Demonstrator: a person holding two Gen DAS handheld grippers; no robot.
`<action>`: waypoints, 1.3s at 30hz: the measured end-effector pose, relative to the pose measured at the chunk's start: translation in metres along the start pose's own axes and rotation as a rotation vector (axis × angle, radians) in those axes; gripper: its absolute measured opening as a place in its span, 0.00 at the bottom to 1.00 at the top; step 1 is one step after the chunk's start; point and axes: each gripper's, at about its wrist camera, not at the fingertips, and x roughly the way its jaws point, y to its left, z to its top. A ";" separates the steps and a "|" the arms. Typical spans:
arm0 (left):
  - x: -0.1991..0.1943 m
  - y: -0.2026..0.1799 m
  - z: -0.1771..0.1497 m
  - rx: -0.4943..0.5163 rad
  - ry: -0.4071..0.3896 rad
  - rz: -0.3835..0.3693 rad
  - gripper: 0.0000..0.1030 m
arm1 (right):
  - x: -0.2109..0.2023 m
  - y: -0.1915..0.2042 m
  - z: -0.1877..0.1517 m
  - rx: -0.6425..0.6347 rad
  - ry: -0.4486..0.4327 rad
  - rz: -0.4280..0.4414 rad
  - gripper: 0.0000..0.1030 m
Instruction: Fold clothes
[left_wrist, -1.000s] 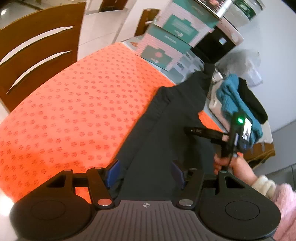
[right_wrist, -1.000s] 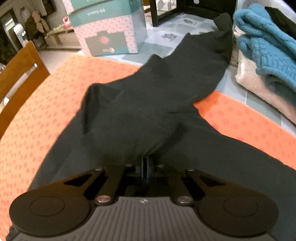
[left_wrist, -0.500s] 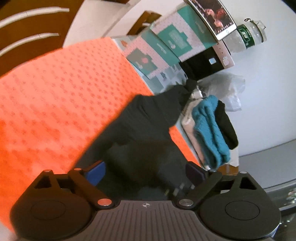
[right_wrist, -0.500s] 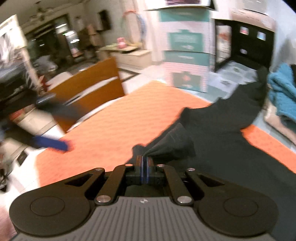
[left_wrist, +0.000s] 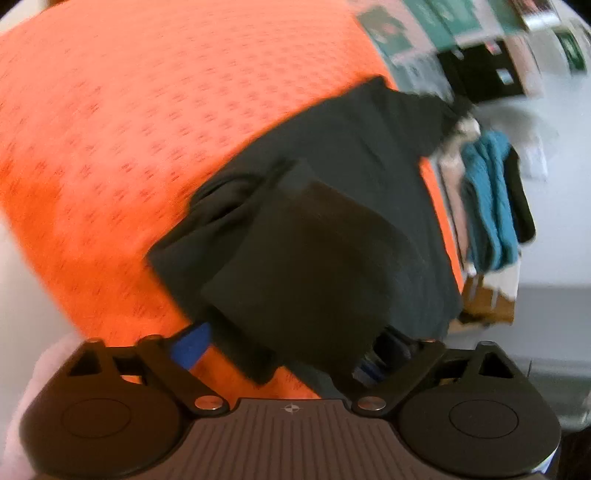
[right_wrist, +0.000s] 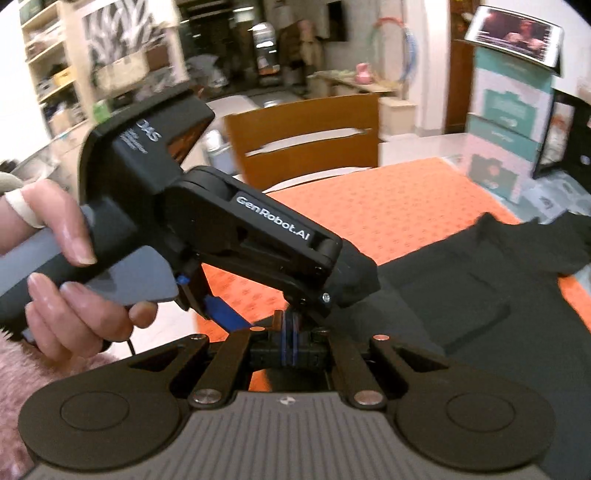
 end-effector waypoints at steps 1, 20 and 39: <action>-0.004 0.003 -0.005 -0.015 -0.020 -0.015 0.48 | -0.002 0.005 -0.003 -0.015 0.008 0.020 0.04; -0.144 0.091 -0.159 -0.088 -0.361 0.542 0.09 | -0.049 -0.065 -0.038 0.152 0.153 0.223 0.19; -0.180 0.054 -0.158 0.054 -0.525 0.663 0.69 | -0.028 -0.102 -0.056 0.290 0.129 0.073 0.29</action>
